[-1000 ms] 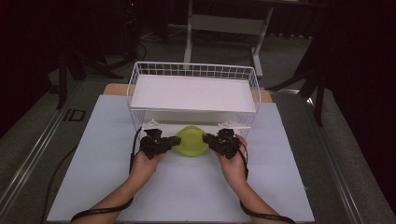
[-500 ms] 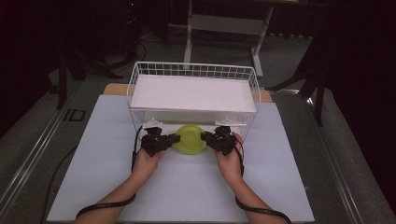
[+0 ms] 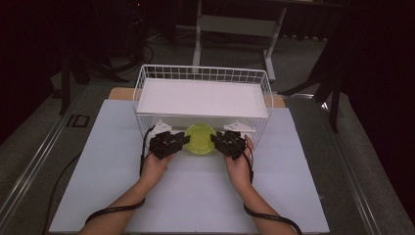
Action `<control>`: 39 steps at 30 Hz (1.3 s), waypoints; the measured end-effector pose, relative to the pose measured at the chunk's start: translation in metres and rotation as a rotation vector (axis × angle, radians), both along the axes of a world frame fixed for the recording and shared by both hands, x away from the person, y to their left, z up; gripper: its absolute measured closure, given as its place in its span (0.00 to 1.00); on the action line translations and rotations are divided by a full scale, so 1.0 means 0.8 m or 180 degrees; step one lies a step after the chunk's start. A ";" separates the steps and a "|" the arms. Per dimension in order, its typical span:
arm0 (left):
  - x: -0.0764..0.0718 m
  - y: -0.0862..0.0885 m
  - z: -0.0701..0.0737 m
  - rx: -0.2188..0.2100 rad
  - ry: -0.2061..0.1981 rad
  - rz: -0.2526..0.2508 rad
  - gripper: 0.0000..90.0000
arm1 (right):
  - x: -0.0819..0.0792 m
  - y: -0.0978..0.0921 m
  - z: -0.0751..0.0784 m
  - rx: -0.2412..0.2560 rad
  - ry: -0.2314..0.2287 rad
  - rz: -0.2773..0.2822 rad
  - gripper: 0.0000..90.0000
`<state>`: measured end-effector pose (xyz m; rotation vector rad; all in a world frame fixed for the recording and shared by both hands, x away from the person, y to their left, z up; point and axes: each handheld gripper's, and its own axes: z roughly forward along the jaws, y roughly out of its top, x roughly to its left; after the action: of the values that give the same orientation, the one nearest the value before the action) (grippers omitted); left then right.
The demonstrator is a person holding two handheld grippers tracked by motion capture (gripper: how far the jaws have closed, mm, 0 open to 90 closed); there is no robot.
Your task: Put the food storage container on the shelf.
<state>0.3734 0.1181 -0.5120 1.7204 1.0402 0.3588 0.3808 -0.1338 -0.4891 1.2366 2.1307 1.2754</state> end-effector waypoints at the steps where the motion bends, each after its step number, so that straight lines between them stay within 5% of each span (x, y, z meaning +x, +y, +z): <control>1: 0.001 -0.001 -0.001 0.0010 -0.0059 0.0032 0.67 | 0.002 0.000 -0.002 -0.0002 -0.0019 -0.0020 0.73; 9: 0.007 -0.005 -0.003 0.0046 -0.0198 0.0135 0.53 | 0.005 0.007 -0.007 -0.0090 -0.0212 -0.0233 0.55; 14: -0.002 -0.007 0.001 0.0069 -0.0234 0.0129 0.44 | -0.008 0.010 -0.002 -0.0114 -0.0336 -0.0177 0.53; 20: -0.021 0.002 0.012 -0.0149 -0.0196 -0.0031 0.39 | -0.030 0.015 0.007 -0.0028 -0.0375 -0.0041 0.53; 23: -0.035 0.008 0.011 -0.0166 -0.0158 -0.0235 0.31 | -0.043 0.019 0.008 0.0050 -0.0284 0.0042 0.57; 25: -0.046 0.011 0.012 -0.0116 -0.0173 -0.0257 0.30 | -0.050 0.022 0.006 0.0016 -0.0253 0.0120 0.75; 29: -0.065 0.022 0.015 -0.0167 -0.0161 -0.0326 0.08 | -0.063 0.029 0.001 -0.0099 -0.0186 0.0228 1.00; 30: -0.072 0.025 0.017 -0.0160 -0.0202 -0.0313 0.01 | -0.065 0.030 -0.001 -0.0092 -0.0155 0.0240 1.00; 35: -0.093 0.036 0.018 -0.0028 -0.0249 -0.0163 0.01 | -0.066 0.035 -0.013 -0.0097 -0.0033 0.0250 1.00; 39: -0.099 0.041 0.011 -0.0051 -0.0226 -0.0132 0.01 | -0.058 0.042 -0.026 -0.0158 0.0065 0.0238 1.00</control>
<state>0.2942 0.1508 -0.5033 1.7004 0.9525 0.3813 0.3342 -0.1003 -0.5098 1.1647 2.2286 1.2370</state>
